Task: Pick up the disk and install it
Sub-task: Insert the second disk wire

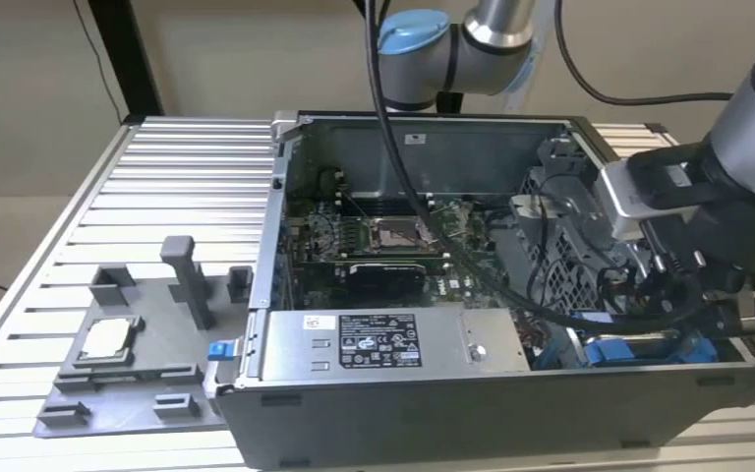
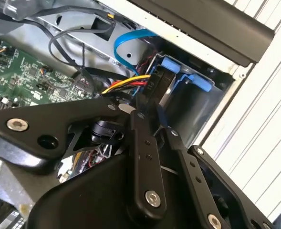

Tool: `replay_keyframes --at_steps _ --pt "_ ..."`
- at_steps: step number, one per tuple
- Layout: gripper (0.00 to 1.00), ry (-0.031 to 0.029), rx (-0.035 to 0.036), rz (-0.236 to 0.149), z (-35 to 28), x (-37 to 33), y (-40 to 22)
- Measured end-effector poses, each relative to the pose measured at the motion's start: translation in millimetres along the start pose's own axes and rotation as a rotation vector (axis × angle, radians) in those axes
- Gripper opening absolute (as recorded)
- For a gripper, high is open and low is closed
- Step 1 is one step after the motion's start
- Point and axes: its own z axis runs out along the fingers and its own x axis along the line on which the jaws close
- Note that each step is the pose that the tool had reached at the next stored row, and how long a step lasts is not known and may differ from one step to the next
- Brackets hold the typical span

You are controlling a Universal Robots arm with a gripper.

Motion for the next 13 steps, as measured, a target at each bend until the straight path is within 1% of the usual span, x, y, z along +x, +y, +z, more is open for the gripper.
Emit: replay_keyframes --at_steps 1,2,13 --pt "1.00 0.0000 0.0000 0.000 -4.4 -0.9 -0.9" --pt "1.00 0.0001 -0.0001 0.000 -6.2 -1.5 -1.4" --pt "1.00 0.0000 0.0001 0.000 -9.1 -2.1 -2.0"
